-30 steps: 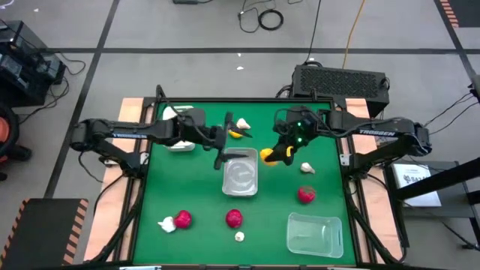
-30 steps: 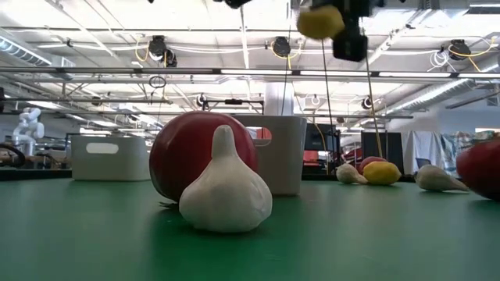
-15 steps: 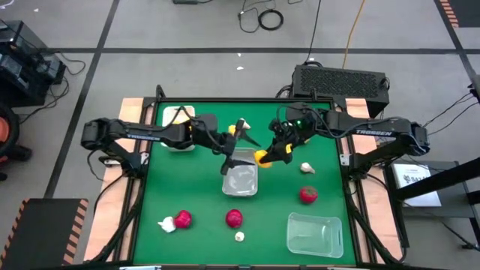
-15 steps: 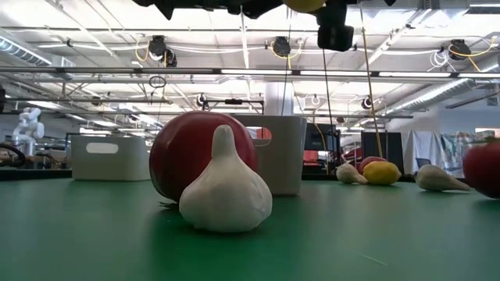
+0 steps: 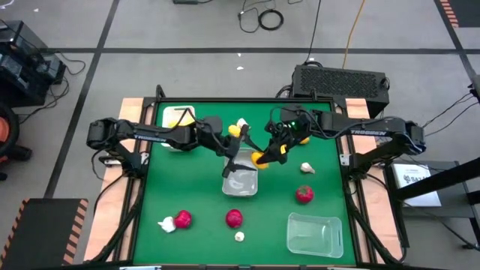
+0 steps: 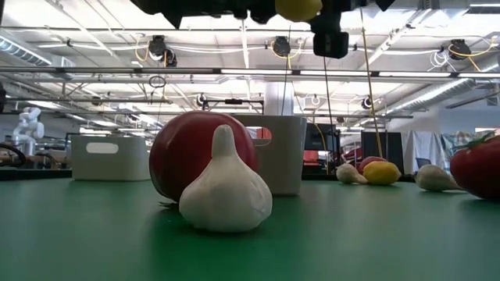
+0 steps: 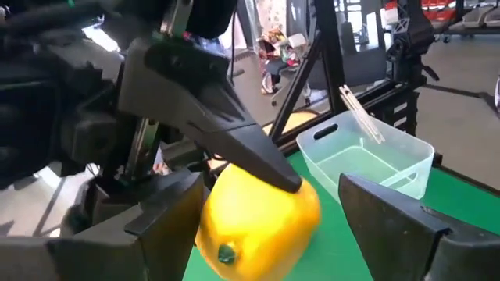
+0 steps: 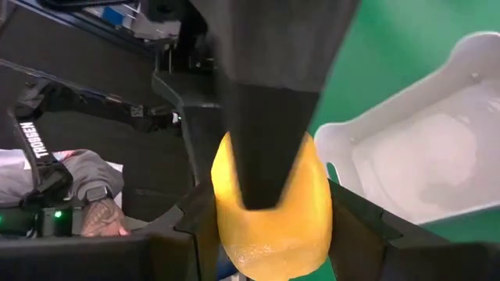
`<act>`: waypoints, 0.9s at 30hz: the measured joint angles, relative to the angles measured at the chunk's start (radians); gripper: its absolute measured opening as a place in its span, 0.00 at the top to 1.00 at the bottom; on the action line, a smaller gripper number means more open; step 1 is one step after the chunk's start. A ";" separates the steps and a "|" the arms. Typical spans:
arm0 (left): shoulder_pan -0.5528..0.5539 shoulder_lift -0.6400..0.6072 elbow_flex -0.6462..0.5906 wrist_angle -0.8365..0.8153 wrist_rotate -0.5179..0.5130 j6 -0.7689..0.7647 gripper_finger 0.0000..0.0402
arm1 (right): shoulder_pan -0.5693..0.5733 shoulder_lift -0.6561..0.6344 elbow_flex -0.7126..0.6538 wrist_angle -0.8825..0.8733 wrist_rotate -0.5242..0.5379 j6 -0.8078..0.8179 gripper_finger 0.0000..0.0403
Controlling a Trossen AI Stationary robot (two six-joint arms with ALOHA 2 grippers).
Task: Sort produce into baskets
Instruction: Put the lemon into the white bin
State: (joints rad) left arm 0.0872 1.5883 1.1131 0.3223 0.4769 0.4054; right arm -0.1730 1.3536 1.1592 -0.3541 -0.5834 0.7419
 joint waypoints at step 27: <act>0.001 -0.032 -0.001 -0.066 -0.048 -0.005 0.50 | -0.041 -0.016 0.000 0.036 -0.024 -0.033 0.39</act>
State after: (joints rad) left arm 0.0877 1.5558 1.1126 0.2561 0.4285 0.4002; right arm -0.2145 1.3380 1.1595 -0.3180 -0.6078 0.7092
